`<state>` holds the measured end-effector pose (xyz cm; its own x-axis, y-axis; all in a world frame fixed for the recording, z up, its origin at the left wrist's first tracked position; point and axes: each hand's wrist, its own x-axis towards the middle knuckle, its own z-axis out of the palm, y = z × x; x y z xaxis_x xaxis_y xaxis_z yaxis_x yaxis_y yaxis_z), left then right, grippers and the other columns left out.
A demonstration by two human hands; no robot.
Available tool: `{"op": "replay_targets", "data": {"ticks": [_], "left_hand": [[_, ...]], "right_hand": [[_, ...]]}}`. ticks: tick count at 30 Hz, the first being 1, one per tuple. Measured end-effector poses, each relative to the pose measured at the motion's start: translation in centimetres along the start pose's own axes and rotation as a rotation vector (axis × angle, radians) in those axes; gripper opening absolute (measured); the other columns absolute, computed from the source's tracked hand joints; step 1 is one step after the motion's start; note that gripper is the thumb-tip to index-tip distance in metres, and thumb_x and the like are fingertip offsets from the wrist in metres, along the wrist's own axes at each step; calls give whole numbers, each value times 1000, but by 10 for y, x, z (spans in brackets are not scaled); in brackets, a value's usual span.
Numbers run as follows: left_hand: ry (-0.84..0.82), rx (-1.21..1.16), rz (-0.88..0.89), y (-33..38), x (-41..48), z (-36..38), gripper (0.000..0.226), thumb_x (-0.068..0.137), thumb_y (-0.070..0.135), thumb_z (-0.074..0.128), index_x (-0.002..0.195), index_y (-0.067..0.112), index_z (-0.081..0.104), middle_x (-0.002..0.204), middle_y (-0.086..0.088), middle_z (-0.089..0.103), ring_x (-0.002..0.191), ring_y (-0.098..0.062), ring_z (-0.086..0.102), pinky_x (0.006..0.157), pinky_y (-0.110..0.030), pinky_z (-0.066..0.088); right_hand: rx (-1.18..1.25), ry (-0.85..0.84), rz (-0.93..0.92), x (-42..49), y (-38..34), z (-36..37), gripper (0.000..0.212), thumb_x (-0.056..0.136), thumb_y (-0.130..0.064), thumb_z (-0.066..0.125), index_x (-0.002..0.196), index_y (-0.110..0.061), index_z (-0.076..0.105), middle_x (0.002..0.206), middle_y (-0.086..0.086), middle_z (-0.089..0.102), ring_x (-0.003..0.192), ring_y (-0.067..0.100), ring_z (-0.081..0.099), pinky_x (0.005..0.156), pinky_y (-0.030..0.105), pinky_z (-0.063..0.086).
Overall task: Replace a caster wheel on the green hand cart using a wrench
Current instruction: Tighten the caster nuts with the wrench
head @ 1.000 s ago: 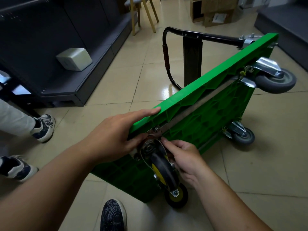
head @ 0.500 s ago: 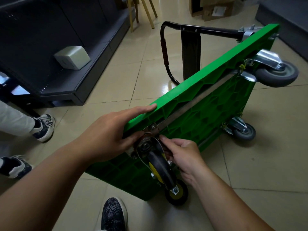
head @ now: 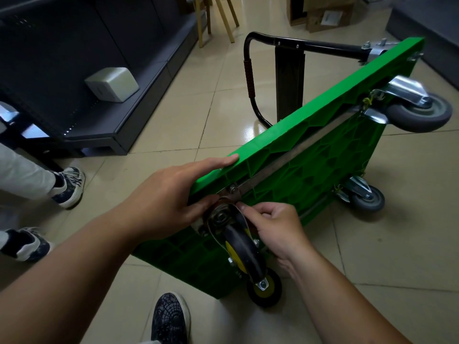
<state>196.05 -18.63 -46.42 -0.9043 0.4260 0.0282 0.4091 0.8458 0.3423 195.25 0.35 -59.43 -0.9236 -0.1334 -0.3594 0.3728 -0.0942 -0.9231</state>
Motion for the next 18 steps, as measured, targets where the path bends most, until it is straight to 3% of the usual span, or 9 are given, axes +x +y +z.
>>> {"op": "replay_targets", "data": {"ticks": [3,8,12,18], "left_hand": [[15,17,-6,0,0,1,76,91,40,65,152,62,27,143,17,60,107,-18,70,89,-47,58],[13,24,-11,-2,1,2,78,91,37,67,152,64,27,137,15,65,102,-18,71,84,-47,59],[12,28,-23,-2,0,1,78,90,37,67,152,63,27,135,13,66,101,-18,71,83,-47,58],[18,17,-19,-2,0,1,77,91,36,67,152,61,29,139,14,64,102,-19,71,85,-47,57]], "right_hand": [[-107,71,-76,-1,-3,3,22,80,-33,85,74,-15,74,69,-4,76,65,9,73,61,25,53],[-352,181,-263,-3,-13,0,25,72,-27,90,64,-21,68,61,-8,69,55,4,64,51,22,50],[-606,201,-469,-7,-13,0,26,77,-29,85,68,-20,62,67,-8,64,64,9,60,54,28,47],[-739,288,-835,-5,-3,-1,23,71,-11,89,72,-12,66,73,0,64,72,23,60,62,33,48]]}}
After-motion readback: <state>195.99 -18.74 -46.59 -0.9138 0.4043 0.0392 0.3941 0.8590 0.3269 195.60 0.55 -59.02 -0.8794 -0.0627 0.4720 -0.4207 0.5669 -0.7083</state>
